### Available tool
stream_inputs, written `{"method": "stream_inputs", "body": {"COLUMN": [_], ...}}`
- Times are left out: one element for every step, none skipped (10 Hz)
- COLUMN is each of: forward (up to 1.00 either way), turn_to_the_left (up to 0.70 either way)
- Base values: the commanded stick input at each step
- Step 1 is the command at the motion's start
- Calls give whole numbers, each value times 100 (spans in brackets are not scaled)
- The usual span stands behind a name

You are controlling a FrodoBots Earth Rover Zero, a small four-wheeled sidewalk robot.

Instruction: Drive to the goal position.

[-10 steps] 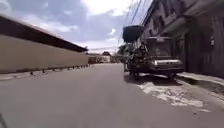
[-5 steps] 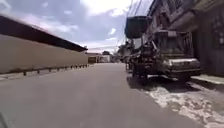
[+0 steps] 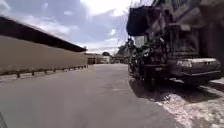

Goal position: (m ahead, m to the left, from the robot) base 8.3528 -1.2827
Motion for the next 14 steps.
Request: {"method": "stream_inputs", "body": {"forward": [100, 100, 100, 100, 100, 100, 100, 100, 100, 100, 100, 100, 100, 100], "turn_to_the_left": [17, 16, 15, 14, 14, 14, 14, 14, 14, 14, 14, 11, -6, -29]}}
